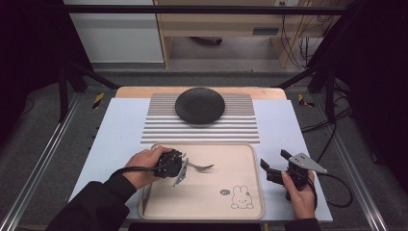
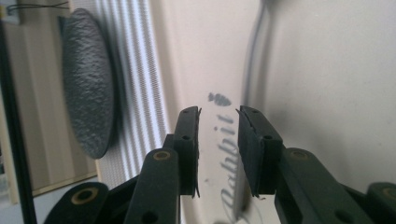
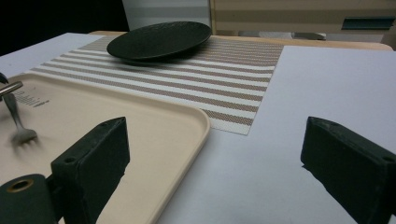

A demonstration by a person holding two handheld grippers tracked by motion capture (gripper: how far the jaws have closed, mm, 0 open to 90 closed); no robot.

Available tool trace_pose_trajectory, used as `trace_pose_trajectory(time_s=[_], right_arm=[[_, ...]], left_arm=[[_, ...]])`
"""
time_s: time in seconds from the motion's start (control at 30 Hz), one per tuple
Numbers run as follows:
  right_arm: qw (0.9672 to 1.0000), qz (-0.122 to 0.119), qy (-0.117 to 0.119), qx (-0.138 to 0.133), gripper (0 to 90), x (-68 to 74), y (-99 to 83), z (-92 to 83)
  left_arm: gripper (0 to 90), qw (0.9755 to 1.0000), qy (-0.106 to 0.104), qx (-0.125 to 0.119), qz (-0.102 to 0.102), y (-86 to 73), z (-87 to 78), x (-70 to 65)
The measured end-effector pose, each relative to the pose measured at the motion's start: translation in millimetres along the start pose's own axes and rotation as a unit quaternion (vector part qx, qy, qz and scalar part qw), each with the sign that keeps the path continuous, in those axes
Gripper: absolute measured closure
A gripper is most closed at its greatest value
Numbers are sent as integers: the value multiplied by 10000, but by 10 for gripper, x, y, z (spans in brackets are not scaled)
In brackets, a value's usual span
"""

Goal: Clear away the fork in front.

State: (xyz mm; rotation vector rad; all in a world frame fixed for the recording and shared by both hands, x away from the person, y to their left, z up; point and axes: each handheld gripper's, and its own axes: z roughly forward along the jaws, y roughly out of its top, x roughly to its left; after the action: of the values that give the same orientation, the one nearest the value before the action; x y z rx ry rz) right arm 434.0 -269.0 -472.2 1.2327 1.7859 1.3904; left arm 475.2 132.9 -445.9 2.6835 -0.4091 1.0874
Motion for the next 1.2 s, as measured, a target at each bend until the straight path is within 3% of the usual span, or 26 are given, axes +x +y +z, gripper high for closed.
trace_pose_trajectory(time_s=[0.17, 0.27, 0.4, 0.5, 0.6, 0.67, 0.87, 1.1, 1.2], right_arm=[[10000, 6, -9, 27, 81, 7, -3, 2], [10000, 8, -9, 29, 81, 2, -4, 3], [10000, 15, 6, 46, 81, 3, -5, 4], [10000, 7, 3, 35, 81, 1, -5, 4], [10000, 12, 14, 40, 81, 2, -5, 5], [10000, 17, 14, 39, 81, 2, -5, 7], [10000, 20, 12, 55, 81, -1, -7, 7], [10000, 22, 23, 62, 81, -2, -6, 7], [10000, 27, 29, 64, 80, -3, -7, 6]], left_arm=[[678, 9989, -15, -101, -452, -51, -45, 70], [680, 9980, -45, -122, -615, -39, -32, 68], [700, 9951, -128, -189, -967, -6, 14, 54], [744, 9909, -187, -281, -1305, 19, 40, 55], [801, 9842, -234, -365, -1719, 51, 67, 52], [828, 9774, -258, -397, -2059, 76, 93, 39], [900, 9503, -427, -611, -3023, 162, 165, 17], [900, 9394, -531, -573, -3337, 245, 260, 2], [900, 9323, -618, -598, -3514, 255, 299, -10]])
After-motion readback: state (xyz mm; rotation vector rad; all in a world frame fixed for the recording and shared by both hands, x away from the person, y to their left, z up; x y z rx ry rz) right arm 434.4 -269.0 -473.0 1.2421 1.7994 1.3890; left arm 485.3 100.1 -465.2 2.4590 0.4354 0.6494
